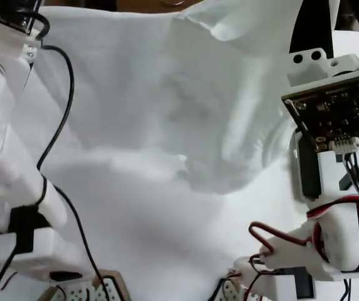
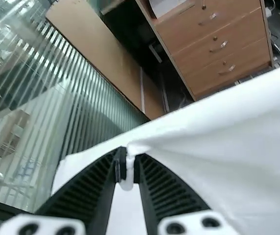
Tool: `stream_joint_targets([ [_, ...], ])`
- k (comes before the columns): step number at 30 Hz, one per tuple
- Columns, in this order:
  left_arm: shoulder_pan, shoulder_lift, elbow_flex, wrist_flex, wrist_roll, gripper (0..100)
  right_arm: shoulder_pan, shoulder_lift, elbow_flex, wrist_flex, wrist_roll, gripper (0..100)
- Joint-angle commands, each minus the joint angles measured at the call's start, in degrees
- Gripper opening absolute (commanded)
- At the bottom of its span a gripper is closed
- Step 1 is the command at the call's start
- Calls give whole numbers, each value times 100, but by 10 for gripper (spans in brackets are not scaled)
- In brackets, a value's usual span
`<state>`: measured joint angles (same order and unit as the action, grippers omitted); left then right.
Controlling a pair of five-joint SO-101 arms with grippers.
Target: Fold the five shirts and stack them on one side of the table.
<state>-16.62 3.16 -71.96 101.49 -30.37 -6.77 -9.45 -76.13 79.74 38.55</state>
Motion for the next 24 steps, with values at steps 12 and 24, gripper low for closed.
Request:
stream_joint_targets([
  [12,-44,-1793,3284,-774,18,21,-31,-409,-70,-479,-44,20],
  [24,-62,-3886,5666,-1934,18,20,-110,-1007,-70,13,-44,20],
])
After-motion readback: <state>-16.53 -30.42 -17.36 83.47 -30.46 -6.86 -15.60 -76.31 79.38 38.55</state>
